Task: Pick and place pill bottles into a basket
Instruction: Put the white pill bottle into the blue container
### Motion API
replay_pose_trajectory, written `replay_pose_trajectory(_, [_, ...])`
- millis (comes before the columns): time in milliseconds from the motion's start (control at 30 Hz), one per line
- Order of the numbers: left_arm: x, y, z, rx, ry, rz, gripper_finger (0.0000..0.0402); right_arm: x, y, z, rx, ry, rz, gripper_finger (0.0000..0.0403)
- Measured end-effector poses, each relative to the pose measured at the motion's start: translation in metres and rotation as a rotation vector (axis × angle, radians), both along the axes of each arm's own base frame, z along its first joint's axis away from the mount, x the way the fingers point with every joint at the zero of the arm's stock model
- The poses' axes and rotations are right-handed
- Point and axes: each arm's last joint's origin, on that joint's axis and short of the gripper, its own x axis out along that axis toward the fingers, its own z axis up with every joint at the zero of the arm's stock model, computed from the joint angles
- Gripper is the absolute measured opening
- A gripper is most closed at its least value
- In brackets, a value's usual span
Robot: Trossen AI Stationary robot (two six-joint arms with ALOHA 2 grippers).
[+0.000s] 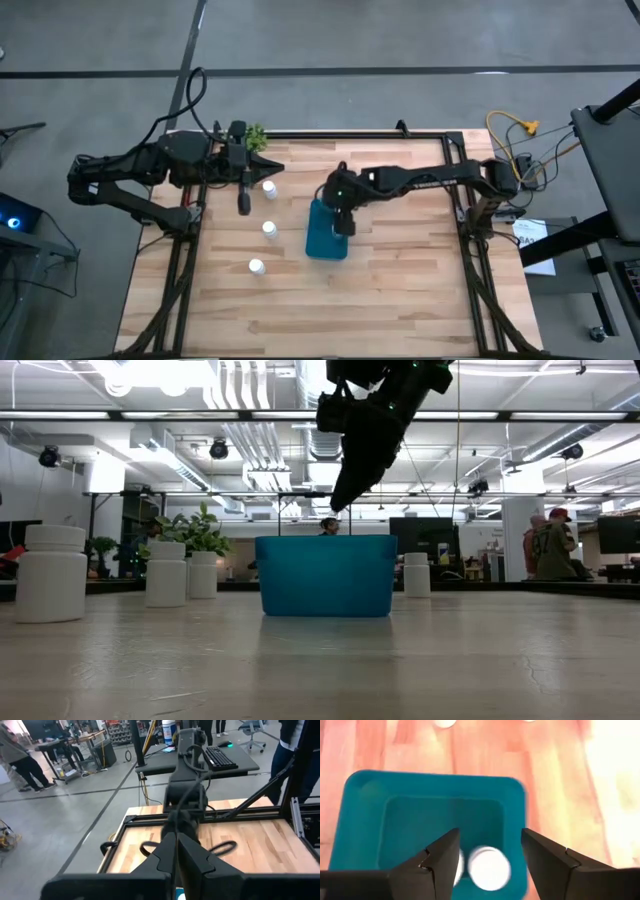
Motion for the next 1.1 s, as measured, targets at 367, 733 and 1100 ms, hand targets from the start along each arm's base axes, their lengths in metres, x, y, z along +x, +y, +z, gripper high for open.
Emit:
replay_pose_trajectory(367, [-0.008, 0.002, 0.003, 0.029, -0.011, 0.023, 0.0, -0.018, -0.028, 0.033, -0.013, -0.095, -0.079, 0.0203])
replay_pose_trajectory(733, [-0.013, 0.003, 0.005, 0.036, -0.017, 0.05, 0.0, -0.038, -0.051, 0.062, -0.077, -0.171, -0.189, 0.0203])
replay_pose_trajectory(1100, [-0.016, 0.004, 0.001, 0.045, 0.025, 0.076, 0.0, -0.054, -0.07, 0.078, -0.121, -0.216, -0.324, 0.0203])
